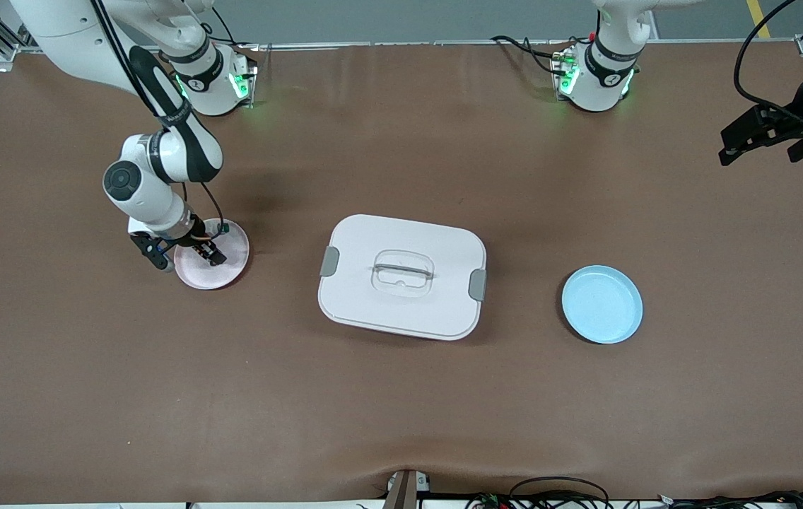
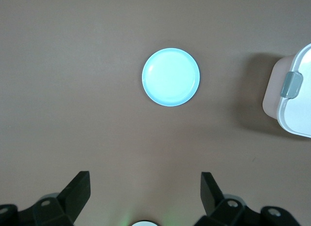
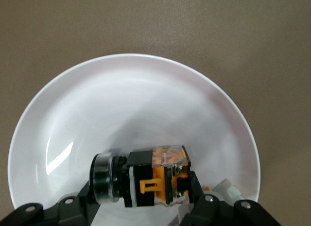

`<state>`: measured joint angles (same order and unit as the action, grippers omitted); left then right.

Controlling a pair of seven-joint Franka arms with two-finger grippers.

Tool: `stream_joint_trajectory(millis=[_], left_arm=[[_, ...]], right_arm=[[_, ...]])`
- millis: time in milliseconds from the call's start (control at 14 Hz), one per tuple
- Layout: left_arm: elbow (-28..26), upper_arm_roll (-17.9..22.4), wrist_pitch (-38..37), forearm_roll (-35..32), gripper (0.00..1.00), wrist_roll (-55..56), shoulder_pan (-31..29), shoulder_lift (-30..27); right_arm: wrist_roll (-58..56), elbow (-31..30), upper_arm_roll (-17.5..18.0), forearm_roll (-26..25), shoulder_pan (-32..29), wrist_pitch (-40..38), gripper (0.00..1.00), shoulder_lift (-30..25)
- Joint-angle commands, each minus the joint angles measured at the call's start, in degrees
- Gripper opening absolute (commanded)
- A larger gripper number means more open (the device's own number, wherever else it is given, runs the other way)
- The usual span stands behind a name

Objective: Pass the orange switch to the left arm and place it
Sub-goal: 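Lift the switch with the right gripper over the white box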

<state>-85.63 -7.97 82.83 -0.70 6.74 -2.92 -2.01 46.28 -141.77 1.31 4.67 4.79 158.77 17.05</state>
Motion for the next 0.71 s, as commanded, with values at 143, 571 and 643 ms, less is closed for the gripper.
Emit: stream_joint_trajectory(millis=[143,571,643], left_arm=[[0.2,0.0,-0.4,0.6,1.0,-0.9,-0.2,0.0],[0.1,0.0,-0.5,0.6,1.0,-0.8,-0.2,0.0],[0.1,0.0,-0.5,0.6,1.0,-0.8,-0.1,-0.1]], right_arm=[[5.0,6.5,-0.2,0.6,0.9,-13.1,0.0,-1.4],[11.3,17.0,0.0,0.8,1.4,-31.0,0.0,-3.2],[14.2,17.8,0.4,0.9,2.7,-31.3,0.0,-3.3]])
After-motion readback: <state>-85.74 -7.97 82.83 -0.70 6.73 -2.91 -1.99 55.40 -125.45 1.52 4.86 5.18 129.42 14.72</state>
